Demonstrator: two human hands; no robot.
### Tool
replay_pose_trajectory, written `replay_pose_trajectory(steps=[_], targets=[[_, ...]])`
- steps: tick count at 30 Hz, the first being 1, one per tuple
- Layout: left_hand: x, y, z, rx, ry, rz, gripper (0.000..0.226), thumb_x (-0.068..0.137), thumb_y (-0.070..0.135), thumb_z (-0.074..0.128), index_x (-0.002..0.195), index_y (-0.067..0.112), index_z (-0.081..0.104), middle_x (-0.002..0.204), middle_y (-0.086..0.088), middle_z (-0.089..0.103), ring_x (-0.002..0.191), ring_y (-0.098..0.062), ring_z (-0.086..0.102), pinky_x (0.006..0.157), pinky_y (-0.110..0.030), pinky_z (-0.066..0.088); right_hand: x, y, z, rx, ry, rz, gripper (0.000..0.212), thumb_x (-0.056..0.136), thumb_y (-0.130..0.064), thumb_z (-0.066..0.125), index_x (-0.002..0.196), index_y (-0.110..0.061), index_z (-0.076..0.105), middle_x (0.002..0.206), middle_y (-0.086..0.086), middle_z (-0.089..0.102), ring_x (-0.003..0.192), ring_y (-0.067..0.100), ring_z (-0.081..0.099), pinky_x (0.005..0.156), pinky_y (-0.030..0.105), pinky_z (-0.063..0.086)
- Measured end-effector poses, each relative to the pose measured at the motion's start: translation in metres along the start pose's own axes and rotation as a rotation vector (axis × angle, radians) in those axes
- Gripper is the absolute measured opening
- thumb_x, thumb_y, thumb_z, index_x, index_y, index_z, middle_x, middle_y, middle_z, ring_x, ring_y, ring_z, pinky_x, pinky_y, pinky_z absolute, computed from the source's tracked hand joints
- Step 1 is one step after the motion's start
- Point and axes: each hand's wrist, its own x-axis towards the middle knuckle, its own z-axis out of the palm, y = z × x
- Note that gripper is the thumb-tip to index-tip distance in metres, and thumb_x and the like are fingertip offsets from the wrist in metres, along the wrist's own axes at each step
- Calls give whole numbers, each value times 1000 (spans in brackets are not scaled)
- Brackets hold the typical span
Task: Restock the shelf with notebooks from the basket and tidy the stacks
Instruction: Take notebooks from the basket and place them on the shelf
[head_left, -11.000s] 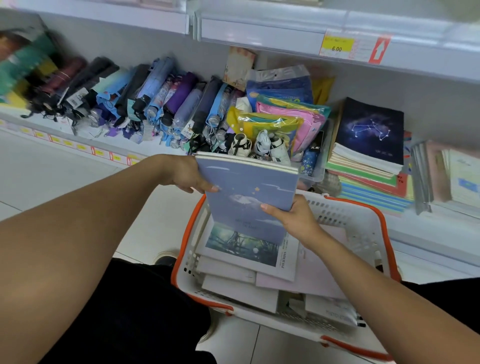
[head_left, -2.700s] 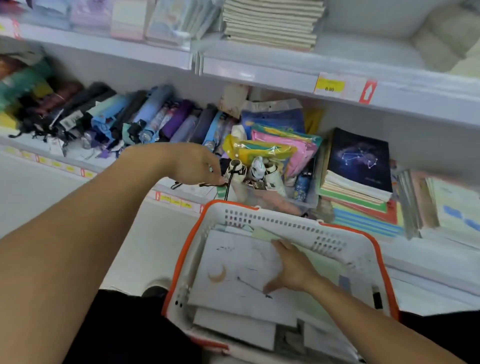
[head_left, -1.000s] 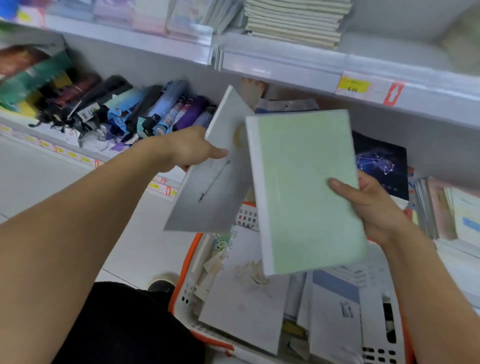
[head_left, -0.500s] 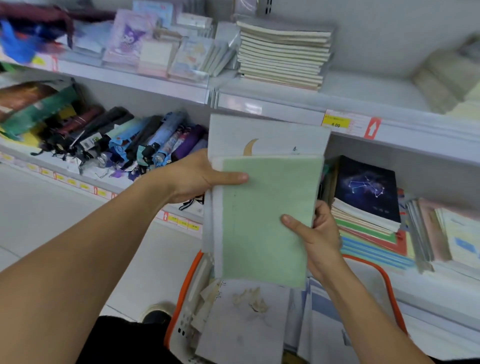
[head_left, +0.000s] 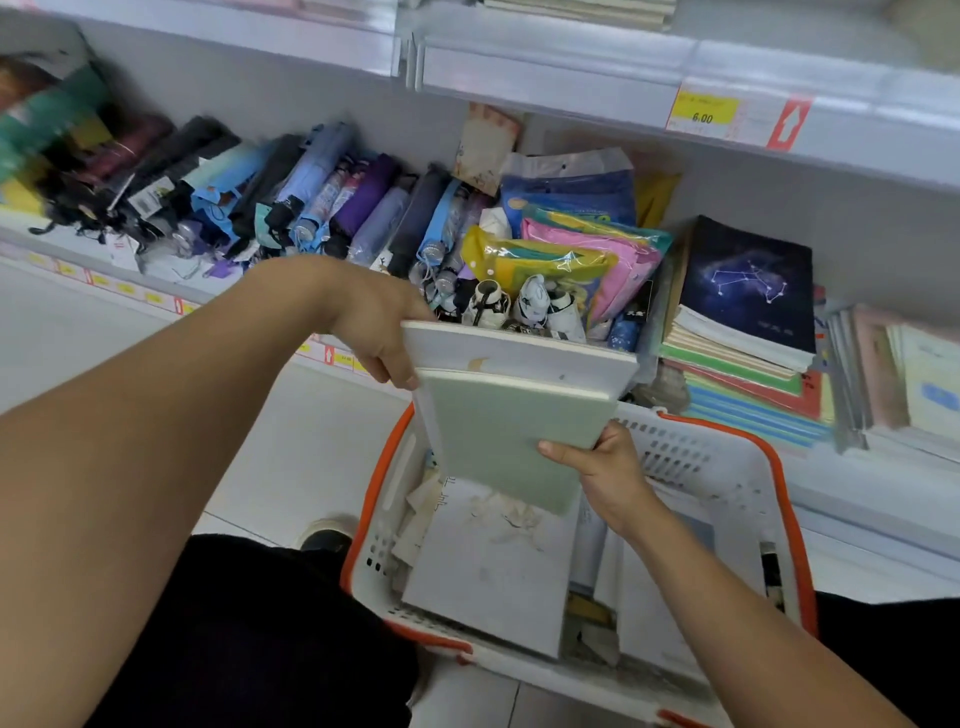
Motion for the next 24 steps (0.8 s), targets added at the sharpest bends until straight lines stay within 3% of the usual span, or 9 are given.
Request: replay_pose_trajectory(steps=[4,7,11,15,18,21,24], targets=[[3,-4,3,8,-110,14,28,83,3,73,99,26,66,106,-5,70,93,-19,70,74,-23,58,2,-3,-6,-129,-33,14,40,70,7,80,106,-8,70,98,0,78,89,14,73,78,26,58],[6,-2,6,-30,-143,31,40,85,-1,68,114,27,65,115,0,70,106,-19,67,87,-27,56,1,3,-9,-222,-77,40,40,76,5,79,108,-17,70,104,-2,77,96,13,73,82,25,57],[6,6,5,-71,-133,72,43,83,3,73,118,26,65,112,1,71,100,-14,67,70,-17,53,-4,5,-7,-238,-35,82,35,76,1,80,105,-16,73,101,-3,77,94,13,74,91,40,58],[-9,6,-12,-222,97,178,47,74,9,82,115,25,64,104,6,74,96,-13,69,78,-24,56,-3,-33,5,-146,-3,36,36,74,2,79,106,-12,73,102,-1,78,94,18,74,91,43,58],[-20,9,-21,-497,290,309,46,75,7,80,117,20,65,106,5,74,94,-8,70,74,-16,55,3,-91,23,-22,4,-69,42,68,-8,78,109,-12,71,109,4,76,100,21,73,88,38,59],[-25,11,-22,-513,360,324,40,78,21,77,117,18,68,110,7,73,101,-8,69,90,-27,55,11,-165,40,80,-48,-123,43,75,-9,75,117,-7,68,111,9,75,98,25,73,73,36,60],[-30,23,-24,-752,497,406,35,85,25,67,119,16,66,108,7,74,99,-10,70,83,-23,56,18,-230,51,117,-84,-205,38,85,-4,67,123,-1,65,114,12,74,103,26,72,75,29,60]])
